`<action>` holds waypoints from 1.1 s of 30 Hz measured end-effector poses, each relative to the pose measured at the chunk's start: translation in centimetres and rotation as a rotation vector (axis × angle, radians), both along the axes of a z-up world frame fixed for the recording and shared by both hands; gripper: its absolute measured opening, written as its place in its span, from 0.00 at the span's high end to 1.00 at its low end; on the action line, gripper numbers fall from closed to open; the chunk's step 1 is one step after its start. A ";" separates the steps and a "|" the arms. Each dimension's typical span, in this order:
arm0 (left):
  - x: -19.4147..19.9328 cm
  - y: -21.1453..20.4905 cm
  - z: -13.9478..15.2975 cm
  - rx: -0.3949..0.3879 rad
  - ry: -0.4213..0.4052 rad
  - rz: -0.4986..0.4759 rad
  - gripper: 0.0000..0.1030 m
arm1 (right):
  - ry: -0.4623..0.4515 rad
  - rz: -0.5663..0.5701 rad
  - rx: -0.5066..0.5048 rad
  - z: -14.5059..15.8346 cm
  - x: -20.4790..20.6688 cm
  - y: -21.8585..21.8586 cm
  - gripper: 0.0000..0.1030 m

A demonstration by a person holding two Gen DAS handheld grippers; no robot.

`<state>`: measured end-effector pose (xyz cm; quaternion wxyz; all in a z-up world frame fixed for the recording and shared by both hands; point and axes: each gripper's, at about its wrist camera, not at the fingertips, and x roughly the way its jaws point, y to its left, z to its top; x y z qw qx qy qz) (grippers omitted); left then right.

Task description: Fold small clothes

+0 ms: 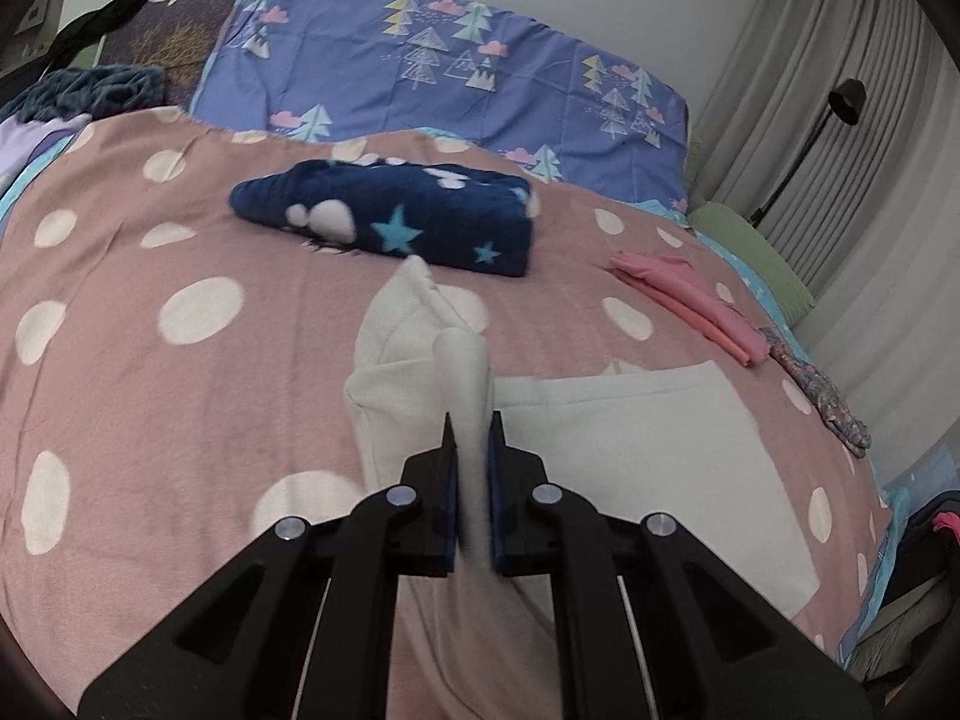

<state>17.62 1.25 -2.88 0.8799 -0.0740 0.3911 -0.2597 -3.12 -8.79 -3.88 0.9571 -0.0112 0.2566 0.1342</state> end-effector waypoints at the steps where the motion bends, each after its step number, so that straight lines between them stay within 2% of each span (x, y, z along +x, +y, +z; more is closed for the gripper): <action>1: 0.0 -1.0 0.3 -0.003 -0.004 -0.009 0.93 | 0.003 -0.016 0.015 0.0 -0.2 -1.0 0.93; 4: 0.1 -5.2 0.7 0.002 0.002 -0.043 0.93 | 0.009 -0.077 0.053 -0.1 -0.6 -4.2 0.93; 11: -0.1 -14.5 -0.2 0.081 0.021 -0.127 0.94 | 0.055 -0.212 0.181 -1.5 -1.8 -12.1 0.93; 19: -1.4 -22.8 0.0 0.113 0.005 -0.211 0.94 | 0.037 -0.331 0.274 -2.3 -4.3 -18.6 0.93; 26: -2.7 -28.2 -1.5 0.172 0.012 -0.286 0.94 | 0.049 -0.387 0.330 -3.5 -5.8 -21.7 0.93; 33: -3.4 -30.3 -2.5 0.187 0.017 -0.305 0.94 | 0.061 -0.402 0.358 -4.4 -6.5 -22.9 0.93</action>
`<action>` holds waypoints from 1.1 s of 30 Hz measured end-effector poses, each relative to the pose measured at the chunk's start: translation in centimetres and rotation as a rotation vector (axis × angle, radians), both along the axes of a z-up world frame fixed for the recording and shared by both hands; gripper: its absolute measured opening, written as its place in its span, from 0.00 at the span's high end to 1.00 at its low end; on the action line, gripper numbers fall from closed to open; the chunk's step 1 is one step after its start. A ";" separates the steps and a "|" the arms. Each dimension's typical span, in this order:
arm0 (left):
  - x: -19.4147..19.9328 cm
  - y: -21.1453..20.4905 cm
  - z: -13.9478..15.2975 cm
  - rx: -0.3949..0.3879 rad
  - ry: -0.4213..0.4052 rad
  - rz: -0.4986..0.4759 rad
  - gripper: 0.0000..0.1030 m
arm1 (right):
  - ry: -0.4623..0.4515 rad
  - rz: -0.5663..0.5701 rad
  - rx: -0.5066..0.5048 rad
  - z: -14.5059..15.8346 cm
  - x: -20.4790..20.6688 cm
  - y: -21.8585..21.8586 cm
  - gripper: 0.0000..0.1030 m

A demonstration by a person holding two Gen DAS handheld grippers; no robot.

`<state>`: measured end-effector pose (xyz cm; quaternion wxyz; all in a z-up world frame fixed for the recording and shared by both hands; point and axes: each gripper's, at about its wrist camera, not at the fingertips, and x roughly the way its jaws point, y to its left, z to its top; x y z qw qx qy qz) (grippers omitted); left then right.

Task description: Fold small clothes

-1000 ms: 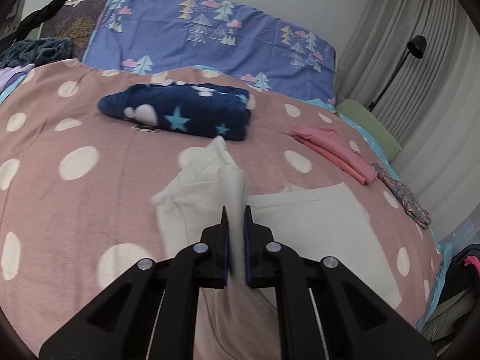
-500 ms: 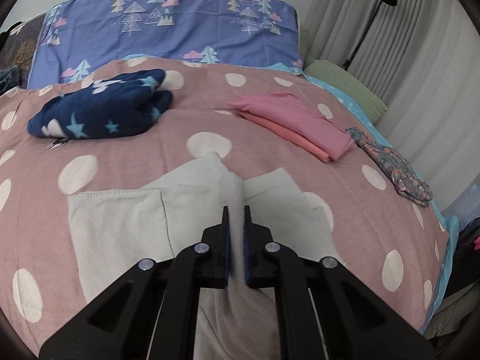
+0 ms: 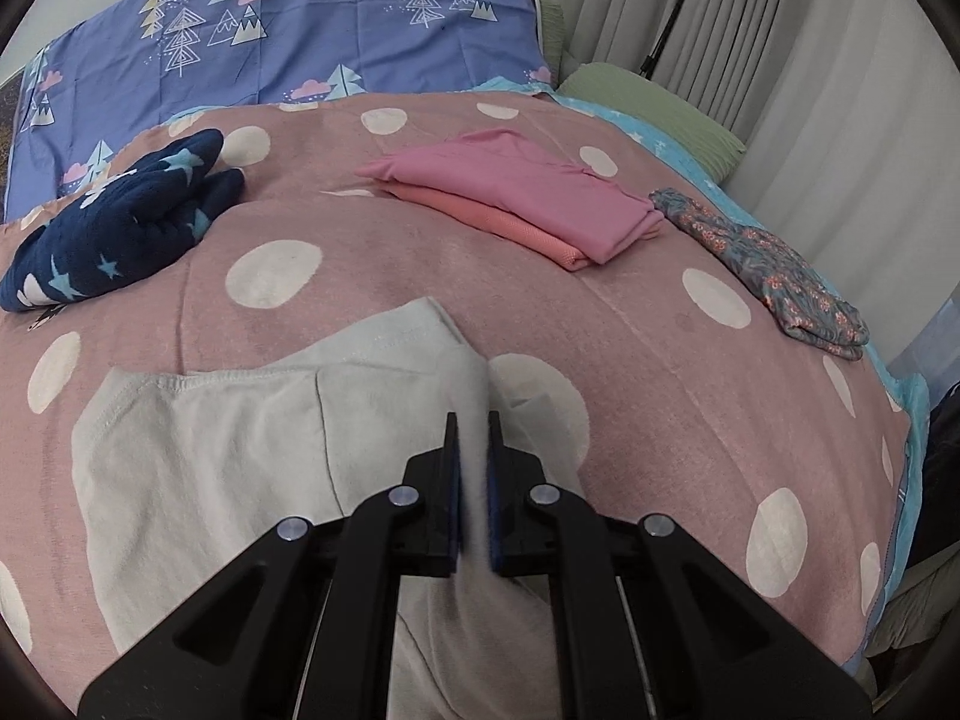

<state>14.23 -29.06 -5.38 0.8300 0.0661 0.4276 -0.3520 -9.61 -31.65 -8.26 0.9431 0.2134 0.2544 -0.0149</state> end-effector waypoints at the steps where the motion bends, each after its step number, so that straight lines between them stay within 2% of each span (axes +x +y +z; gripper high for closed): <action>1: 0.0 -0.2 -0.1 0.002 0.003 -0.001 0.94 | 0.001 0.000 0.003 -0.1 0.0 -0.1 0.93; 5: -0.3 -1.1 -1.4 0.040 -0.008 -0.038 0.91 | 0.023 0.002 0.034 -0.8 -0.2 -0.5 0.93; 7: -0.8 -1.2 -1.8 0.034 -0.005 -0.062 0.76 | 0.030 0.010 0.067 -1.0 -0.5 -0.7 0.93; 8: -1.1 -1.2 -1.7 0.029 0.001 -0.073 0.62 | 0.029 0.015 0.077 -1.1 -0.6 -0.8 0.93; 9: -1.6 -1.1 -1.4 0.024 0.004 -0.084 0.55 | 0.028 0.025 0.103 -1.2 -0.7 -1.1 0.93; 11: -3.0 -1.0 -0.6 0.027 -0.020 -0.122 0.49 | 0.033 0.042 0.155 -1.5 -0.6 -1.6 0.93; 12: -3.8 -0.7 -0.1 0.038 -0.046 -0.139 0.42 | 0.038 0.050 0.192 -1.8 -0.6 -1.9 0.93; 16: -8.2 2.3 1.8 0.081 -0.172 -0.182 0.31 | 0.052 0.061 0.278 -2.4 -0.6 -2.8 0.93; 21: -13.8 8.4 1.8 0.105 -0.222 -0.201 0.29 | 0.057 0.068 0.303 -2.4 -0.5 -3.0 0.93; 24: -16.3 12.2 0.2 0.122 -0.197 -0.161 0.29 | 0.048 0.071 0.290 -1.9 -0.6 -2.7 0.93; 28: -17.8 15.4 -2.6 0.159 -0.122 -0.088 0.29 | 0.040 0.071 0.285 -1.2 -0.7 -2.6 0.93; 33: -18.1 16.9 -4.4 0.253 -0.161 0.019 0.29 | 0.030 0.068 0.284 -0.5 -1.0 -2.6 0.93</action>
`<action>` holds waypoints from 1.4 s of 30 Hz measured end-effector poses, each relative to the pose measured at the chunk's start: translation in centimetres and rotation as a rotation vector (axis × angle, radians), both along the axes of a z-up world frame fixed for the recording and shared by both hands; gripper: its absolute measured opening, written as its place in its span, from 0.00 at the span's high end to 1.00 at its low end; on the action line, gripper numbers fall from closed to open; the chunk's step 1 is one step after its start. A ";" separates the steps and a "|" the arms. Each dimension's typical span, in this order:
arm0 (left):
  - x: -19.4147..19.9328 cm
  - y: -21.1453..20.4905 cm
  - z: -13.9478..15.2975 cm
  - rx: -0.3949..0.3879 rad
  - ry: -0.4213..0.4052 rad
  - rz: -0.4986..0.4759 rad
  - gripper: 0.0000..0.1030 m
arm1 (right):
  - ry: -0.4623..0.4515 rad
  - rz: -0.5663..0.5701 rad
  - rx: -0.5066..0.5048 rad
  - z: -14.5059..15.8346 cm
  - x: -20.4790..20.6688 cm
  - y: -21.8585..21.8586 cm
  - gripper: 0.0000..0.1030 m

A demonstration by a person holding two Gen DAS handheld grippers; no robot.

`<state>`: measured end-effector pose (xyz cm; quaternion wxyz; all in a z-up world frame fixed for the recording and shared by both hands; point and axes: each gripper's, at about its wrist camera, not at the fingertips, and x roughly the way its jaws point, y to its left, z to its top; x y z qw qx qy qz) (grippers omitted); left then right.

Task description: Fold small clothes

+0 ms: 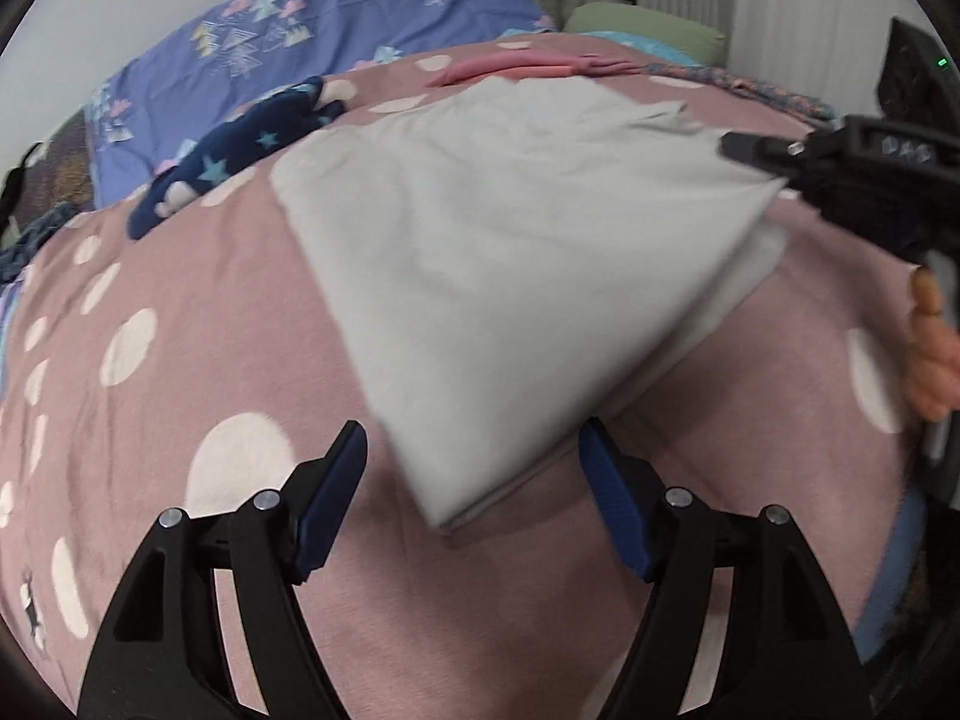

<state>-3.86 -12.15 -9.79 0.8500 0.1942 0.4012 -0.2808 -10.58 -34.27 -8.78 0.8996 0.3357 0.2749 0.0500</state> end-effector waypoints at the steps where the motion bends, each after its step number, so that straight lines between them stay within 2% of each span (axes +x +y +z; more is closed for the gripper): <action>1: 0.1 0.2 -0.2 0.009 -0.007 0.019 0.29 | -0.002 -0.001 -0.003 0.1 0.0 0.0 0.93; 6: 0.6 1.6 -0.5 0.023 -0.014 0.077 0.29 | -0.026 -0.036 -0.027 0.8 -1.2 -0.3 0.94; 10: 1.0 3.4 -0.7 0.013 0.009 0.102 0.27 | 0.069 -0.088 -0.037 -1.2 -1.4 -2.0 0.94; 12: 1.1 4.1 -0.8 -0.007 0.034 0.111 0.27 | 0.124 -0.078 -0.024 -2.6 -1.3 -2.4 0.94; 14: 0.8 4.4 -0.6 -0.010 0.043 0.111 0.28 | 0.134 -0.065 -0.033 -3.1 -1.5 -2.4 0.94; 15: 0.5 4.4 -0.5 -0.011 0.048 0.101 0.32 | 0.131 -0.062 -0.041 -2.9 -1.6 -2.3 0.94; 17: -0.2 4.7 0.1 -0.038 0.075 0.059 0.55 | 0.124 -0.061 -0.054 -2.4 -1.9 -2.4 0.91; 18: -0.4 4.9 0.6 -0.072 0.104 0.035 0.78 | 0.113 -0.066 -0.065 -1.9 -2.1 -2.5 0.89; 19: -0.6 5.2 1.3 -0.125 0.140 0.011 0.96 | 0.101 -0.069 -0.076 -1.5 -2.3 -2.5 0.89; 20: -0.8 5.4 1.8 -0.159 0.149 -0.005 0.98 | 0.085 -0.066 -0.089 -1.1 -2.3 -2.5 0.89; 22: -1.1 5.0 2.9 -0.207 0.124 -0.032 0.98 | 0.059 -0.044 -0.119 -0.4 -2.0 -2.1 0.89; 24: -0.7 3.9 3.1 -0.228 0.113 -0.052 0.98 | 0.077 -0.013 -0.158 -0.5 -1.2 -1.3 0.89; 26: -0.2 2.2 1.9 -0.185 0.119 -0.053 0.98 | 0.144 -0.006 -0.176 -1.5 -0.5 -0.9 0.89; 28: 0.2 0.9 0.1 -0.121 0.140 -0.041 0.96 | 0.166 0.003 -0.150 -2.6 -0.4 -1.0 0.91; 32: -0.2 0.9 -0.3 -0.134 0.111 -0.046 0.95 | 0.138 0.023 -0.185 -1.9 -1.0 -1.0 0.90; 33: -0.2 1.0 -0.3 -0.136 0.118 -0.047 0.95 | 0.132 0.025 -0.197 -1.6 -0.9 -1.0 0.88; 36: -0.2 1.1 -0.1 -0.133 0.126 -0.050 0.95 | 0.105 0.026 -0.248 -0.4 -0.3 -0.6 0.68; 37: -0.1 1.2 -0.1 -0.132 0.125 -0.050 0.95 | 0.095 0.030 -0.266 -0.2 0.1 -0.6 0.65; 39: 0.0 1.2 -0.1 -0.135 0.127 -0.045 0.94 | 0.112 0.039 -0.289 -0.3 1.3 -0.5 0.65; 41: 0.1 1.1 -0.1 -0.145 0.133 -0.041 0.93 | 0.171 0.052 -0.287 -1.5 2.4 -0.7 0.98; 42: 0.2 1.1 -0.2 -0.146 0.135 -0.041 0.93 | 0.180 0.047 -0.272 -1.8 2.5 -0.9 0.97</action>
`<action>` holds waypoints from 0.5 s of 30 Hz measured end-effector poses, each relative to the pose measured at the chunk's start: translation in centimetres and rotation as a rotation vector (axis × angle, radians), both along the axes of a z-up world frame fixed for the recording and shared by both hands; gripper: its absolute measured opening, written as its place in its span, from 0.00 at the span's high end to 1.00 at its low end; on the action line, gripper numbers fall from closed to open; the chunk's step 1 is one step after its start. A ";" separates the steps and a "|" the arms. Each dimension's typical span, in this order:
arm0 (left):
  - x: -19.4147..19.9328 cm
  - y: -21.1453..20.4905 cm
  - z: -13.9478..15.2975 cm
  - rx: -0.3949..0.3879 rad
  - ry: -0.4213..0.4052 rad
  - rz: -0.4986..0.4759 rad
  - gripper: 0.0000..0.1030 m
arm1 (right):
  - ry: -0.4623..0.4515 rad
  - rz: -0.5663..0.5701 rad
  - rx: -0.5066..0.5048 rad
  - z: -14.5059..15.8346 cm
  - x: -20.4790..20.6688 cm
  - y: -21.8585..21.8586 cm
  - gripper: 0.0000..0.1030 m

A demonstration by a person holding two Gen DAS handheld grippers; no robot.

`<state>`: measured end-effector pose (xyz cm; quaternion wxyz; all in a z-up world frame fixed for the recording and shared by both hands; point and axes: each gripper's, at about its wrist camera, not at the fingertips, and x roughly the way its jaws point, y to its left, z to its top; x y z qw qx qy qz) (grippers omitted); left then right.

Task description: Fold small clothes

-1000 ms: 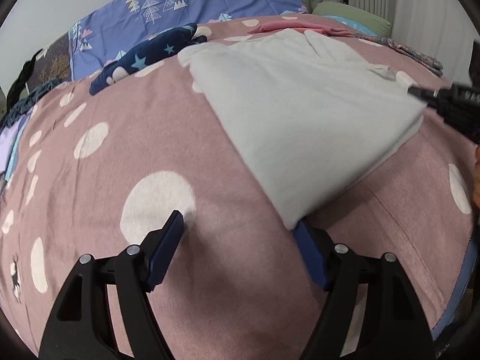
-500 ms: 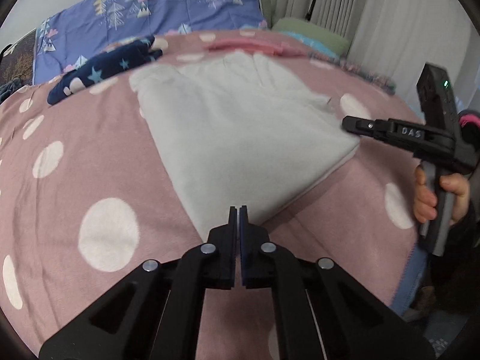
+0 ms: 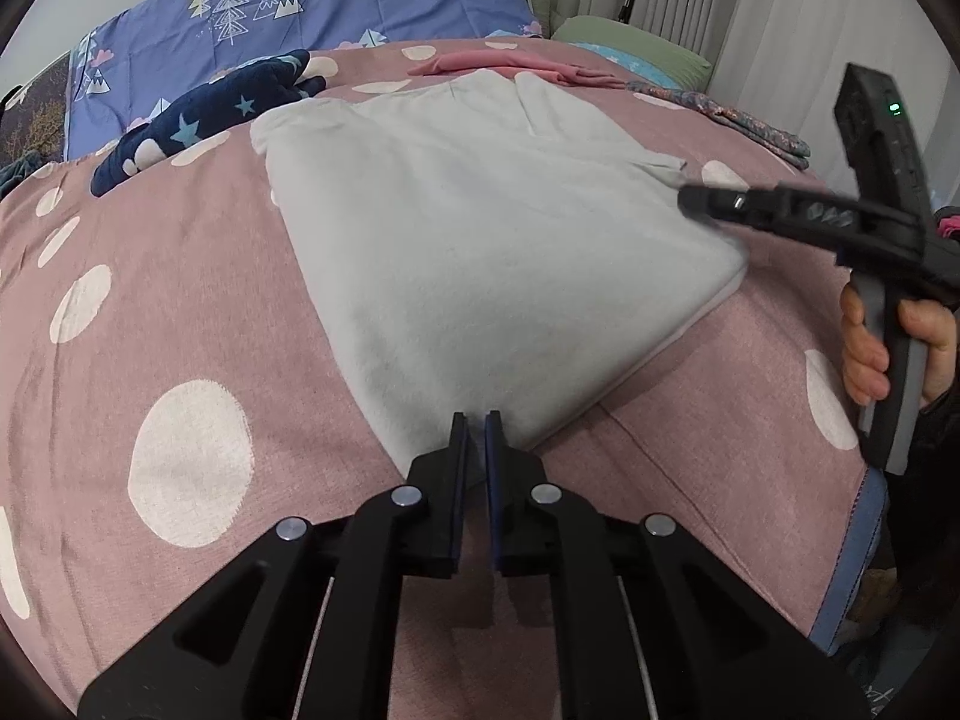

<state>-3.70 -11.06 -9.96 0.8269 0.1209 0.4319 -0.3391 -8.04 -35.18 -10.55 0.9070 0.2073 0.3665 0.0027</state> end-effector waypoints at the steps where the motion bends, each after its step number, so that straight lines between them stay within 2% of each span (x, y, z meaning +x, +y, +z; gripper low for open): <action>1: 0.0 0.1 0.0 -0.001 0.001 -0.002 0.93 | -0.007 -0.011 0.035 0.0 -0.3 -0.4 0.97; 4: -0.2 0.3 0.0 0.007 0.000 -0.014 0.93 | -0.016 -0.024 0.080 0.7 -1.5 -0.9 0.98; 8: 0.2 0.7 0.0 0.008 0.014 -0.030 0.93 | 0.059 -0.013 0.074 -1.2 -0.5 -1.1 0.98; 12: 0.0 1.0 0.6 0.008 0.016 -0.036 0.93 | 0.017 -0.005 0.000 0.8 -1.0 -0.5 0.95; 15: -0.1 1.1 2.2 -0.047 0.002 -0.062 0.93 | -0.060 0.031 -0.009 2.4 -1.6 0.1 0.93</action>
